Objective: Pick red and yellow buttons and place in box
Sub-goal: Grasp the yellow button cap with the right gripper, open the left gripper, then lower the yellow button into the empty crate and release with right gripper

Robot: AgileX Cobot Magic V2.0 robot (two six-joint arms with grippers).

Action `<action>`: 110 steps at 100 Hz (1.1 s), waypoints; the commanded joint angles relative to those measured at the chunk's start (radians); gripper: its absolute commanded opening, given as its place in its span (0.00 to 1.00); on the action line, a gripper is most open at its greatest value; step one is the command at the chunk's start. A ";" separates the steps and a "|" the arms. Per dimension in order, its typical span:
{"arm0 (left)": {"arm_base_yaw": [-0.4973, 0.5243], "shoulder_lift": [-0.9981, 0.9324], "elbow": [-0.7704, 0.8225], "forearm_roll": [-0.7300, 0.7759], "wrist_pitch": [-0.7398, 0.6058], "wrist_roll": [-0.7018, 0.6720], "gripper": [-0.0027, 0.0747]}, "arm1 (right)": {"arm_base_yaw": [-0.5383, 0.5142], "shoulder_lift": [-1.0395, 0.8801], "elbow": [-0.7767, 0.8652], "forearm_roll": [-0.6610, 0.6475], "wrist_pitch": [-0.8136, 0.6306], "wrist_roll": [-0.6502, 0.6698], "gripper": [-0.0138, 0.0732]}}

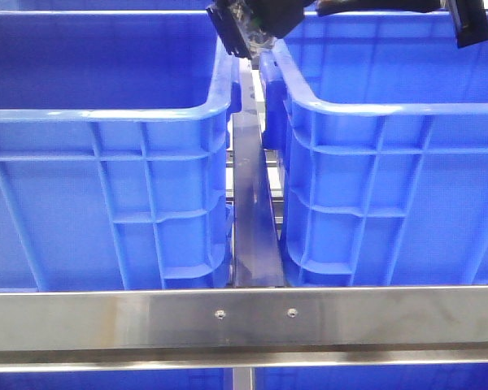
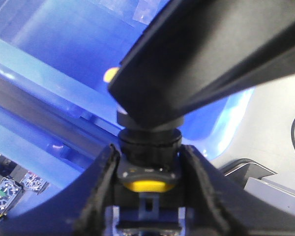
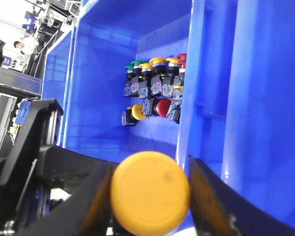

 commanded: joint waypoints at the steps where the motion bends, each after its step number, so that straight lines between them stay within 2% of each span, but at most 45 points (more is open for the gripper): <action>1: -0.009 -0.041 -0.032 -0.017 -0.058 0.000 0.21 | 0.001 -0.022 -0.032 0.053 0.023 -0.013 0.45; 9: -0.009 -0.041 -0.032 -0.017 -0.058 0.000 0.35 | 0.001 -0.022 -0.032 0.053 0.023 -0.013 0.45; 19: -0.009 -0.041 -0.032 -0.005 -0.058 0.000 0.65 | 0.001 -0.022 -0.032 0.053 0.023 -0.013 0.45; 24: -0.009 -0.041 -0.032 0.004 -0.058 0.000 0.77 | 0.001 -0.022 -0.032 0.053 0.023 -0.013 0.45; 31: -0.009 -0.041 -0.032 0.018 -0.054 0.000 0.86 | 0.001 -0.022 -0.032 0.053 0.023 -0.013 0.45; 55: -0.009 -0.045 -0.032 0.018 -0.041 0.000 0.86 | -0.018 -0.027 -0.035 0.053 -0.017 -0.024 0.45; 84: -0.009 -0.046 -0.032 0.018 -0.018 0.000 0.86 | -0.162 -0.028 -0.122 0.047 -0.051 -0.113 0.45; 98: -0.009 -0.046 -0.032 0.018 -0.018 0.000 0.86 | -0.215 -0.027 -0.148 -0.004 -0.170 -0.210 0.45; 110: -0.009 -0.046 -0.032 0.018 -0.018 0.000 0.86 | -0.222 -0.009 -0.148 -0.038 -0.346 -0.322 0.45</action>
